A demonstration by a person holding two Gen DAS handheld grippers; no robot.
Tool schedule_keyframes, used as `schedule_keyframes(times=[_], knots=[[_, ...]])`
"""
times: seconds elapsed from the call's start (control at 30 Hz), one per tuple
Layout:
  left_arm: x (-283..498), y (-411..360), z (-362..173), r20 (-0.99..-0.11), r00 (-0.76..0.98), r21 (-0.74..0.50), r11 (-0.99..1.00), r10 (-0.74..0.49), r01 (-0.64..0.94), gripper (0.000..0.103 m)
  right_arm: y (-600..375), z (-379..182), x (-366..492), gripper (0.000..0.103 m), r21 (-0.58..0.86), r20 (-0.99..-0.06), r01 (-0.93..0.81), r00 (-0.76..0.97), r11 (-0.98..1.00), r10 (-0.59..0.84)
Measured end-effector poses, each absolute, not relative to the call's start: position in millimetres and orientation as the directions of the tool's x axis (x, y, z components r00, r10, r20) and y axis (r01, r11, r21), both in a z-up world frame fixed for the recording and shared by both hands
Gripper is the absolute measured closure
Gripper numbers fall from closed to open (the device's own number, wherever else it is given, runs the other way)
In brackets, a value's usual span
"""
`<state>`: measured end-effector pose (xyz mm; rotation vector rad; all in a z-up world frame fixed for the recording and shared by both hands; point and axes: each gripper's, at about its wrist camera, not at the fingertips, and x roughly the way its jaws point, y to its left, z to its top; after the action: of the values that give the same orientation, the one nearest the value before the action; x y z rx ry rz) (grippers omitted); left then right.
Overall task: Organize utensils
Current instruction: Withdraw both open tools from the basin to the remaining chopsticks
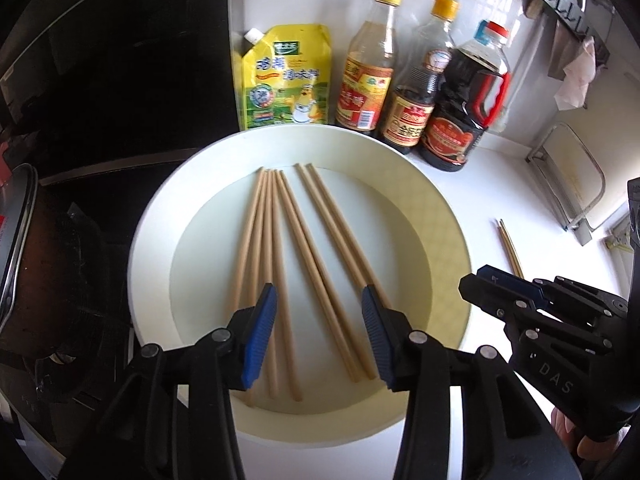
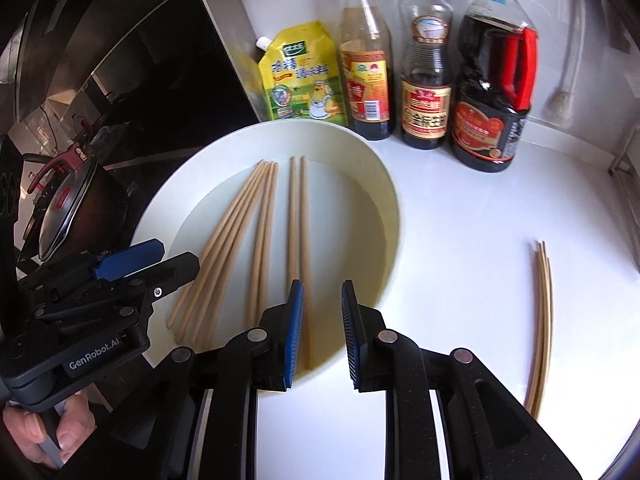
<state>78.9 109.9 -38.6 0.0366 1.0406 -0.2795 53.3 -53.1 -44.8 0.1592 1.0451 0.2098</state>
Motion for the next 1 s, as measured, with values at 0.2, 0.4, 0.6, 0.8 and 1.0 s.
schedule_keyframes(times=[0.2,0.4,0.6,0.8,1.0], knots=[[74,84,-41,-0.863,0.451,-0.1,0.953,-0.226,0.286,0.058,-83,-52,41,0.084,0.241,-0.844,-0.03,0.487,0.97,0.225],[69,57,-40,-0.863,0.441,-0.109,0.942,-0.248,0.317,0.055,-113,-56,29,0.078,0.24,-0.846,0.014,0.493,0.971,0.203],[62,33,-38,-0.86,0.437,-0.118,0.936,-0.263,0.332,0.052,-141,-59,17,0.076,0.233,-0.85,0.044,0.494,0.972,0.181],[55,10,-37,-0.863,0.428,-0.122,0.933,-0.269,0.34,0.052,-164,-63,8,0.075,0.229,-0.855,0.055,0.489,0.972,0.174],[49,-8,-41,-0.869,0.419,-0.12,0.933,-0.264,0.338,0.049,-182,-66,3,0.074,0.23,-0.856,0.057,0.486,0.971,0.174]])
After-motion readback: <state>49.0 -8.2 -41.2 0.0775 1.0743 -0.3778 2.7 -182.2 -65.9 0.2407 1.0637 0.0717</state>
